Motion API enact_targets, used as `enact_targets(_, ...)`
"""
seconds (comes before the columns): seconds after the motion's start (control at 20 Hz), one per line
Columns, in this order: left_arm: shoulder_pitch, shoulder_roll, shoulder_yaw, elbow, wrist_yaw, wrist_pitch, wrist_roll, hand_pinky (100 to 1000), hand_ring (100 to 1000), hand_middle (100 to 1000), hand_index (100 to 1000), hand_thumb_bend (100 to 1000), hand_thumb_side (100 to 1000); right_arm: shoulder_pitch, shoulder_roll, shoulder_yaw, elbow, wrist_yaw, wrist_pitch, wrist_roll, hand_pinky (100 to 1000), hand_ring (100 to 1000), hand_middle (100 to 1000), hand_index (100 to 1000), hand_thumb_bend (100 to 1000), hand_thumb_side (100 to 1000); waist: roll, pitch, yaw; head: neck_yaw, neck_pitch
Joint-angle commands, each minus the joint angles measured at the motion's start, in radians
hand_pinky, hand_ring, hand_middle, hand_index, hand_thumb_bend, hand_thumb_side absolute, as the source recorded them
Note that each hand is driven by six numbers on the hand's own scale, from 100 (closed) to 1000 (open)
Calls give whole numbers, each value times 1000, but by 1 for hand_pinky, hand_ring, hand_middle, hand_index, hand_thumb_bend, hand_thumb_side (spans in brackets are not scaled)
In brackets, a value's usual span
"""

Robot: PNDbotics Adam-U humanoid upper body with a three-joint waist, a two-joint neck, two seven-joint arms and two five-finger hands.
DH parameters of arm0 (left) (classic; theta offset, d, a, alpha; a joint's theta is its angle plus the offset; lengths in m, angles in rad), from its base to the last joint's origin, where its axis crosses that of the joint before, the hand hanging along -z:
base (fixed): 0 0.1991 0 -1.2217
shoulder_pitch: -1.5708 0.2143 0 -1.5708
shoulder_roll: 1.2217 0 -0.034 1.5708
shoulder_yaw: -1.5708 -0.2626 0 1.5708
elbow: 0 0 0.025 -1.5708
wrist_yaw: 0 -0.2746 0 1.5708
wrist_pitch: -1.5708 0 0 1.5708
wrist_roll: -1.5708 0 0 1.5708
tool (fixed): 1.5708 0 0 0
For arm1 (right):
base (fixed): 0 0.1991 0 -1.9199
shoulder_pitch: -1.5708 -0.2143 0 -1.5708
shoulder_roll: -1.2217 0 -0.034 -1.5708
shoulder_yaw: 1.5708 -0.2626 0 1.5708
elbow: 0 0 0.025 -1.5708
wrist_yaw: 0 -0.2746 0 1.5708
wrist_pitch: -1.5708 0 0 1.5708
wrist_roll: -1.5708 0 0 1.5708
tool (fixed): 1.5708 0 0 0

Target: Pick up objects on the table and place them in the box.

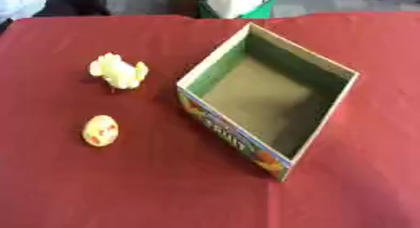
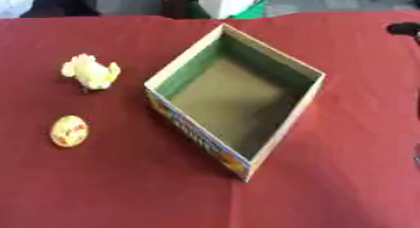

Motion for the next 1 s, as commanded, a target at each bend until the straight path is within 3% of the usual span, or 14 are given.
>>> enact_targets(0.05,-6,23,6,-17,-6,8,1,744,729,768,931,240,876,-9,-29,-2,-19,-1,-2,3,649,891,688,867,100,1000,-2,-12,-1,3,1)
enact_targets(0.4,21,78,25,-11,-83,98,-57,730,697,755,917,198,787,-3,-24,-4,-19,2,5,0,649,891,686,867,100,1000,-3,-18,-2,-17,12)
enact_targets(0.7,-7,210,-75,97,-170,186,-143,760,739,784,930,215,807,2,-29,-2,-19,4,11,0,650,891,686,867,100,1000,7,-25,-11,-19,18)
enact_targets(1.0,-58,353,-218,193,-258,274,-232,764,758,794,933,466,844,-1,-35,3,-19,-1,14,5,650,890,686,866,100,1000,11,-33,-20,-10,18)
